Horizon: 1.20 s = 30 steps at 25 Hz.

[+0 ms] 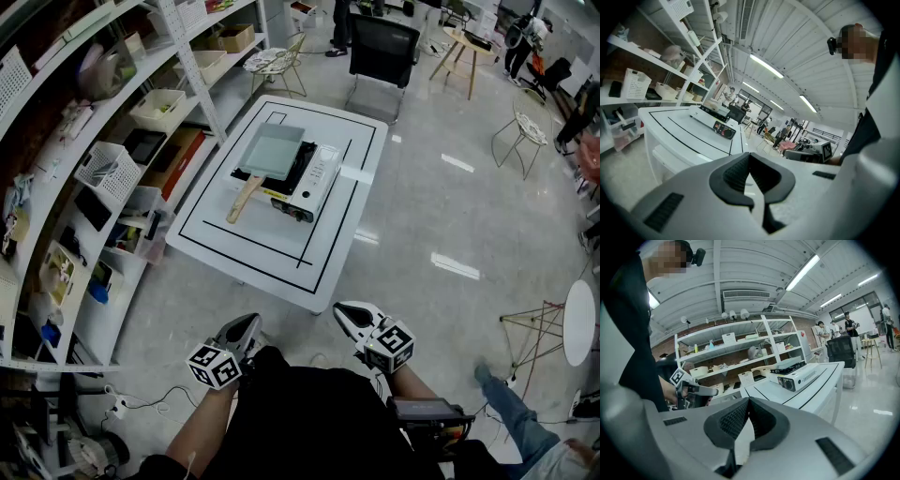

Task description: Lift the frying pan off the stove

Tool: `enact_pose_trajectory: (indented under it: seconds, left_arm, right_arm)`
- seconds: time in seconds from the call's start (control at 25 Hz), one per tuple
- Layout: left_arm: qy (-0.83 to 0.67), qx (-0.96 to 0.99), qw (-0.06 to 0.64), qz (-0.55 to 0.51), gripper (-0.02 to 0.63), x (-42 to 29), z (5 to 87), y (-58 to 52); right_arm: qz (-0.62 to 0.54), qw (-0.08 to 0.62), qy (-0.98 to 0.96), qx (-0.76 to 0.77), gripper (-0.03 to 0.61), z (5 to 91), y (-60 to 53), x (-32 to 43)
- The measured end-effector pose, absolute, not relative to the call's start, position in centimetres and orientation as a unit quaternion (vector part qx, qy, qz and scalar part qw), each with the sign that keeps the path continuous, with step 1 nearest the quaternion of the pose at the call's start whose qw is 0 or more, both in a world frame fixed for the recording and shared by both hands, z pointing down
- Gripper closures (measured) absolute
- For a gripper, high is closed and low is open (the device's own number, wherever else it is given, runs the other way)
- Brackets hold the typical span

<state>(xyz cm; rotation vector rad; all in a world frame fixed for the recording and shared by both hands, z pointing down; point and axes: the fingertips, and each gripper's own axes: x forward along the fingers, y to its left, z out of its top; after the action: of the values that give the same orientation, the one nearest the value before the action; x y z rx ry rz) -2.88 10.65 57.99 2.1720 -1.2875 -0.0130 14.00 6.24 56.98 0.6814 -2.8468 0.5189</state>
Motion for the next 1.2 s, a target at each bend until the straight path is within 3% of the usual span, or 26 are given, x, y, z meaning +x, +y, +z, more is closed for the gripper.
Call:
enact_pose_trajectory:
  seconds: [1.2]
  left_arm:
    - [-0.480,0.845,0.231,0.041,0.604,0.2,55.3,12.6]
  right_arm:
    - [0.161,0.053,-0.952,0.254,0.554,55.9,8.1,16.0]
